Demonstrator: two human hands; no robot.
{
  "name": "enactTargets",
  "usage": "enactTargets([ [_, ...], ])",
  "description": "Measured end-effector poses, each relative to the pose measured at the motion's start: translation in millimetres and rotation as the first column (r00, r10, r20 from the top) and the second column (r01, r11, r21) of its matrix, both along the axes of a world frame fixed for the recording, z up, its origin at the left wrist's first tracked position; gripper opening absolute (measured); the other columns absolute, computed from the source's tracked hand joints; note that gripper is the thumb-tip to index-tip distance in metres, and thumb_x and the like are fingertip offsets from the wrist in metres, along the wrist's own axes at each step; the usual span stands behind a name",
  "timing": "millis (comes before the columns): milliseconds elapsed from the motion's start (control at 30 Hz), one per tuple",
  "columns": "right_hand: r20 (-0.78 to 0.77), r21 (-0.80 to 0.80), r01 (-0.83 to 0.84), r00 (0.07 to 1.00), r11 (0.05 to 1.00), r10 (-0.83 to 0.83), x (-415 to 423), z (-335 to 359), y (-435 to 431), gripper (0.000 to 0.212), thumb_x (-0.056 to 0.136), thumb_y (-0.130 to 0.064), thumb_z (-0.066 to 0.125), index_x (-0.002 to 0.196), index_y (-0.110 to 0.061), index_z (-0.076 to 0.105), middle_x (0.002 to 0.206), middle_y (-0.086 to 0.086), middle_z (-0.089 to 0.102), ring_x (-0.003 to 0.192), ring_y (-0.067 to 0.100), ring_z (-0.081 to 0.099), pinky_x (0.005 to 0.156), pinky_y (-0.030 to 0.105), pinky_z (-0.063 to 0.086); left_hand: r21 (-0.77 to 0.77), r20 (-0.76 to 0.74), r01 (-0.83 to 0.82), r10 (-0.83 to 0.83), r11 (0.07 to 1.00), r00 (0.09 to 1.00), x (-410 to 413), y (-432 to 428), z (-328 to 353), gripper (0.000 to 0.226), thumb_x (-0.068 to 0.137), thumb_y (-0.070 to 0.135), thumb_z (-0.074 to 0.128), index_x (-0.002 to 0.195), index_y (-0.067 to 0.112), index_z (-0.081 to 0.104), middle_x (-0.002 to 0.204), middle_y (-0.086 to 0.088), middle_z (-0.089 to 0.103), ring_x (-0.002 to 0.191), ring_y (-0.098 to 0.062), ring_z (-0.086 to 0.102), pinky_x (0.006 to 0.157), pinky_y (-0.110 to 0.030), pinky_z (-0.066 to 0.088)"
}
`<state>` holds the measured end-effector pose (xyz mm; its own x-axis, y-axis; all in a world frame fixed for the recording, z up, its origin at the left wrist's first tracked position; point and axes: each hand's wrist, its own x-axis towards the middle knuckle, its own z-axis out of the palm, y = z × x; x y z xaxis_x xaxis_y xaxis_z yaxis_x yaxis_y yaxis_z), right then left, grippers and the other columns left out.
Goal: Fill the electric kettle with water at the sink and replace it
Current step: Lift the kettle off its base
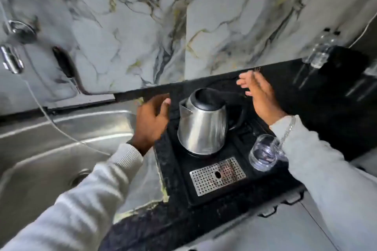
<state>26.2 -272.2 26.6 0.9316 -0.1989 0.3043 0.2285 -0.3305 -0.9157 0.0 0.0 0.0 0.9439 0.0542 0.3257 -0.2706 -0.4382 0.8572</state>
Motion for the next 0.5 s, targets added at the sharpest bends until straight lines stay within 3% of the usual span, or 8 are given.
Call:
enactTargets([
  [67,-0.22,0.122,0.01,0.975,0.992,0.017,7,-9,-12,0.05,0.102,-0.05,0.029,0.102,-0.012,0.061,0.103,0.01,0.064,0.088,0.013,0.058,0.08,0.029,0.045,-0.137,-0.107,-0.038,0.024,0.99,0.994,2,-16,-18,0.049,0.09,0.039,0.046,0.123,0.008,0.066,0.123,-0.006,0.069,0.118,-0.021,0.064,0.102,-0.027,0.046],
  [133,-0.399,0.189,-0.048,0.909,0.981,0.122,15,-19,-23,0.064,0.099,-0.059,0.017,0.095,-0.017,0.065,0.1,0.008,0.066,0.091,0.016,0.061,0.086,0.034,0.048,-0.246,-0.164,-0.086,0.046,0.966,0.985,-6,-28,-29,0.047,0.093,0.039,0.044,0.122,0.01,0.067,0.126,-0.009,0.069,0.123,-0.025,0.062,0.11,-0.043,0.046],
  [233,-0.426,0.35,-0.184,0.842,0.919,0.331,31,-36,-26,0.091,0.095,-0.065,0.012,0.122,0.006,0.062,0.114,0.027,0.059,0.1,0.034,0.054,0.096,0.05,0.046,-0.373,-0.165,-0.084,0.023,0.924,0.986,-14,-47,-40,0.034,0.097,0.038,0.04,0.107,0.025,0.07,0.113,-0.003,0.071,0.113,-0.022,0.064,0.108,-0.05,0.047],
  [300,-0.375,0.418,-0.258,0.824,0.871,0.424,39,-41,-21,0.092,0.095,-0.066,0.018,0.133,0.009,0.054,0.122,0.032,0.061,0.1,0.036,0.058,0.085,0.042,0.049,-0.425,-0.137,-0.086,0.03,0.901,0.99,-16,-57,-43,0.038,0.1,0.035,0.037,0.106,0.016,0.069,0.102,-0.003,0.066,0.1,-0.019,0.059,0.097,-0.047,0.047],
  [333,-0.368,0.433,-0.273,0.816,0.859,0.445,44,-45,-20,0.089,0.095,-0.066,0.022,0.131,0.007,0.058,0.114,0.025,0.07,0.095,0.032,0.065,0.081,0.037,0.051,-0.442,-0.143,-0.091,0.03,0.892,0.989,-15,-60,-44,0.042,0.101,0.034,0.036,0.107,0.006,0.067,0.096,-0.006,0.062,0.094,-0.019,0.055,0.089,-0.046,0.045],
  [400,-0.343,0.466,-0.28,0.817,0.839,0.463,49,-52,-18,0.082,0.094,-0.065,0.024,0.113,0.001,0.07,0.082,0.008,0.077,0.072,0.022,0.07,0.06,0.032,0.049,-0.45,-0.148,-0.089,0.024,0.888,0.989,-16,-66,-43,0.042,0.102,0.029,0.033,0.101,-0.003,0.061,0.088,-0.011,0.055,0.085,-0.024,0.048,0.08,-0.043,0.038],
  [467,-0.322,0.439,-0.322,0.815,0.839,0.481,53,-57,-18,0.079,0.094,-0.065,0.022,0.075,-0.008,0.073,0.049,0.003,0.063,0.041,0.023,0.053,0.043,0.036,0.03,-0.456,-0.164,-0.094,0.02,0.885,0.986,-17,-69,-41,0.036,0.103,0.025,0.033,0.099,0.0,0.058,0.087,-0.014,0.051,0.083,-0.026,0.043,0.08,-0.041,0.035],
  [500,-0.324,0.424,-0.335,0.812,0.842,0.486,54,-58,-17,0.08,0.093,-0.066,0.022,0.057,-0.012,0.067,0.039,0.003,0.053,0.034,0.025,0.042,0.042,0.04,0.022,-0.458,-0.166,-0.095,0.02,0.884,0.986,-18,-70,-41,0.037,0.103,0.024,0.033,0.1,-0.003,0.057,0.089,-0.015,0.052,0.085,-0.027,0.044,0.082,-0.041,0.035],
])
